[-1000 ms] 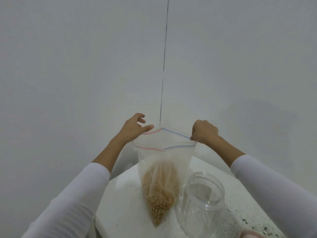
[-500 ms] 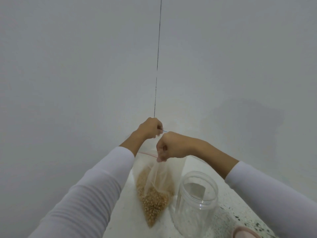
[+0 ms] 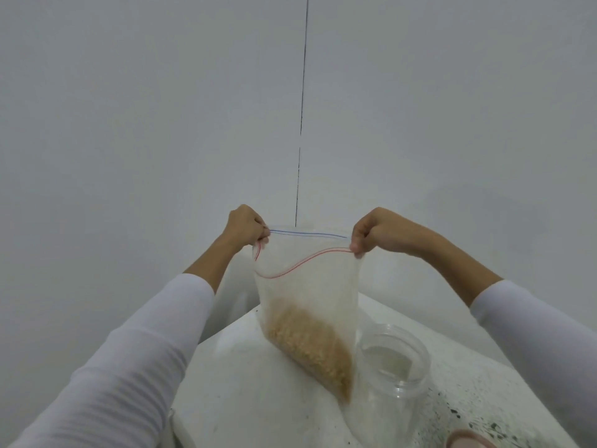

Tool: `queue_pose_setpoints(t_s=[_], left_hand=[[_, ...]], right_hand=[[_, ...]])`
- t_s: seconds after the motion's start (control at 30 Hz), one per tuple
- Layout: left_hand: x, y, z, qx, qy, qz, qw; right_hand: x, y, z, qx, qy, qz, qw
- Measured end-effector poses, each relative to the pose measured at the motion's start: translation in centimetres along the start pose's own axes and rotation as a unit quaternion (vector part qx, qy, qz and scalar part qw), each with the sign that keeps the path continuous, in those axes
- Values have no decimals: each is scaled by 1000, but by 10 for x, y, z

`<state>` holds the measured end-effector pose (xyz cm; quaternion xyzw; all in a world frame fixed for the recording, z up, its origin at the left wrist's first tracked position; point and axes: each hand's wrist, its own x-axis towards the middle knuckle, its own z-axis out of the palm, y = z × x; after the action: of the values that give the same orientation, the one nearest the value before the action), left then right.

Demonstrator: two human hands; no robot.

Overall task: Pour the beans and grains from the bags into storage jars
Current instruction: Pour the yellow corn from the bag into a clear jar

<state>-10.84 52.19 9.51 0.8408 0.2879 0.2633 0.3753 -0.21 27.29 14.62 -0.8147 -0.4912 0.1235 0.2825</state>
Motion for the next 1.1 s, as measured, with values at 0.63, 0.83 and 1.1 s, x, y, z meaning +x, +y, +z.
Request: queue_pose_setpoints(t_s=[0.63,0.83,1.1], left_hand=[[-1,-28,-2,-129,39,-85,987],[-4,-13,16,-147,25,-55,987],[-9,-16,14,-149,15,-53,987]], right_hand=[[-67,70,21,-193,-439,304,823],[-105,107,68,-254,-357,271,857],[-102,95,62,-267,-304,238,883]])
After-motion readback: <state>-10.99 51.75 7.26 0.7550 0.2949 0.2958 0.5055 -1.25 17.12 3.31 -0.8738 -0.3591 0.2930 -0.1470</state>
